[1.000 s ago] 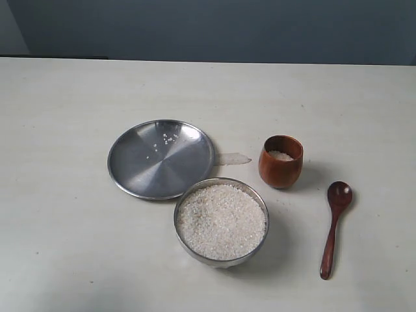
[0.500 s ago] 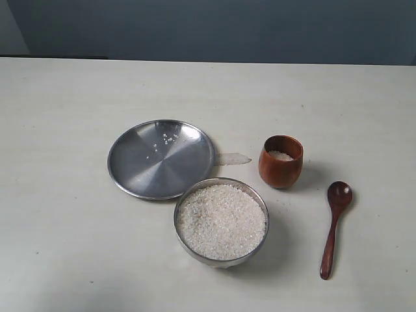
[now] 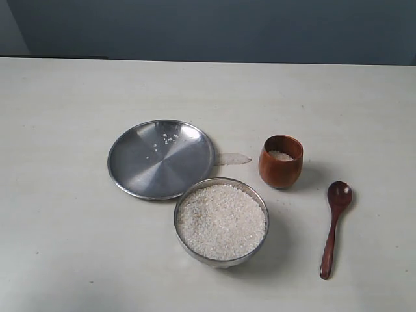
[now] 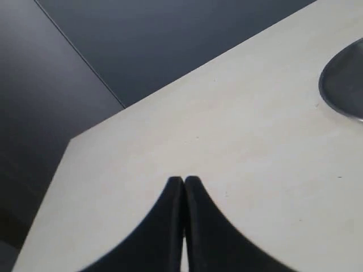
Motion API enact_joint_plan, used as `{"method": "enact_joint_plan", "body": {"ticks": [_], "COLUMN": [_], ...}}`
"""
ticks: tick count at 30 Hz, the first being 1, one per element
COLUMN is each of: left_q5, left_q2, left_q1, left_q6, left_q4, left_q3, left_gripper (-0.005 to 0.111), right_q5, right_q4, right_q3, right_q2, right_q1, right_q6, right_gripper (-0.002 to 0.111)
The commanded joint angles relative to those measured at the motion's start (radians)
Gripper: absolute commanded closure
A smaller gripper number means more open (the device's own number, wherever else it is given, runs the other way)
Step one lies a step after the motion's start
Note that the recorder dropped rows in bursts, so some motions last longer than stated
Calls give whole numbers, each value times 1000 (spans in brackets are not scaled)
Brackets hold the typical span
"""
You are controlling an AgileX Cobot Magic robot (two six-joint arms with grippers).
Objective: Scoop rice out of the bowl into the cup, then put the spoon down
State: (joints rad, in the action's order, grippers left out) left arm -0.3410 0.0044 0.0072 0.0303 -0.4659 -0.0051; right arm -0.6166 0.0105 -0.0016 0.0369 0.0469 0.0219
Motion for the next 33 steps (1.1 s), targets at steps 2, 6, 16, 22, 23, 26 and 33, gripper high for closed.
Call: {"method": "enact_joint_plan", "body": {"ticks": [2,6,16,22,23,26,33], "left_q5": [76,199,536,466,440,371,133], "left_q2": [-4,-4,-4,-4,-4,-4,37], "left_q1": [1,1,1,1,1,1,1], "left_q6": [-2,-6,-242,-244,-244,-244,-232], "left_q4": [-99,-9,983,1082,1058,986,879], "left_q3": [5,5,5,-31,-55,-131,-312], "left_gripper": [106,106,106,106,106,106,106], "right_q5": [-74,-109,-169,-33,63,301,535], "right_q4": [0,0,138,156,156,156,119], "right_q3": [2,2,2,-88,-131,-256,-449], "right_q2": [-2,-2,-2,-2,0,42,212], "right_q1": [-1,-1,-1,-1,-1,-1,-20], "right_q6": [-33,-125,-170,-269,-265,-223,-217], "right_gripper": [107,107,107,107,107,107,107]}}
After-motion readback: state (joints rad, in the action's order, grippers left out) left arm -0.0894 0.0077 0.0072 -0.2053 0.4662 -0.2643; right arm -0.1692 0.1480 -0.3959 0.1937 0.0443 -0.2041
